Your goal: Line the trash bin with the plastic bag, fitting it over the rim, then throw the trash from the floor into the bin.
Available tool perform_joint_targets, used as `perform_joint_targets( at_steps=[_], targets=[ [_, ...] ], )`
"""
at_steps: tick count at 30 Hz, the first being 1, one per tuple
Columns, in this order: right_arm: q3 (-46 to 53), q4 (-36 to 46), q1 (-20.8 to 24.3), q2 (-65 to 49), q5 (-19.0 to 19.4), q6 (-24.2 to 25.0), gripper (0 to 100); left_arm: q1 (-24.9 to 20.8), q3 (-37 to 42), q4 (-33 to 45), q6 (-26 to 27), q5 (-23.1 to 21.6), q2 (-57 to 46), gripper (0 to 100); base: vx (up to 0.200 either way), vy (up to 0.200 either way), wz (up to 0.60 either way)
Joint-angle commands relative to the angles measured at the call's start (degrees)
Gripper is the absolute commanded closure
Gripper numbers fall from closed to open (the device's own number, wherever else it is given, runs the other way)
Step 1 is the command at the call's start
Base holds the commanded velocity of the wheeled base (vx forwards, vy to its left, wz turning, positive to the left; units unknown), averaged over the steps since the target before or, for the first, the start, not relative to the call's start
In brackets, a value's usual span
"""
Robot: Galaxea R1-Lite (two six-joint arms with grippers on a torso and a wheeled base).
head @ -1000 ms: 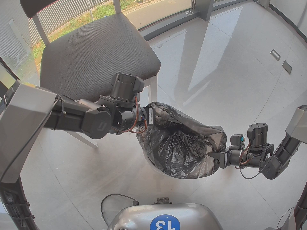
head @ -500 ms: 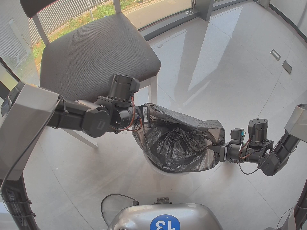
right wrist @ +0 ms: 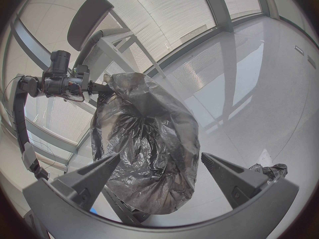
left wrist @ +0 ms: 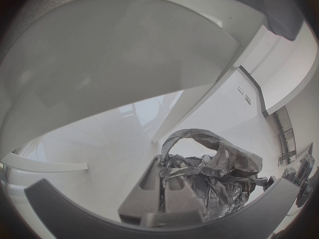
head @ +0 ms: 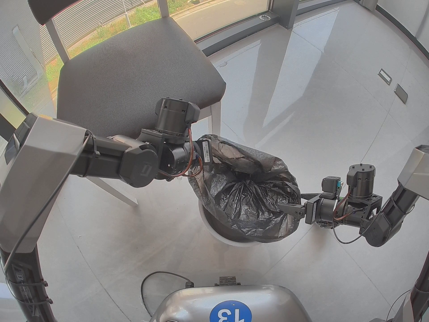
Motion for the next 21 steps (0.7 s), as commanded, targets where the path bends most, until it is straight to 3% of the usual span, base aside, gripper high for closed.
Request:
perform_joint_targets(
  at_steps=[1,18,19,21],
  targets=[
    [0.1,-0.1,0.6,-0.5,0.0,0.0,0,0.3,-1.0,-0.2,0.1,0.9,0.7,100,0.0,0.0,0.0],
    [1.7,-0.4,1.7,-2.3,0.1,-0.1,0,0.2,1.7,0.3,0.1,5.5,2.3,100,0.0,0.0,0.0],
    [1.7,-0.4,1.7,-2.3,0.1,-0.1,0,0.2,2.2,0.2,0.1,5.5,2.3,0,0.0,0.0,0.0],
    [1.7,-0.4,1.8,-2.3,0.1,-0.1,0,0.2,2.6,0.2,0.1,5.6,2.1,0,0.0,0.0,0.0]
  ],
)
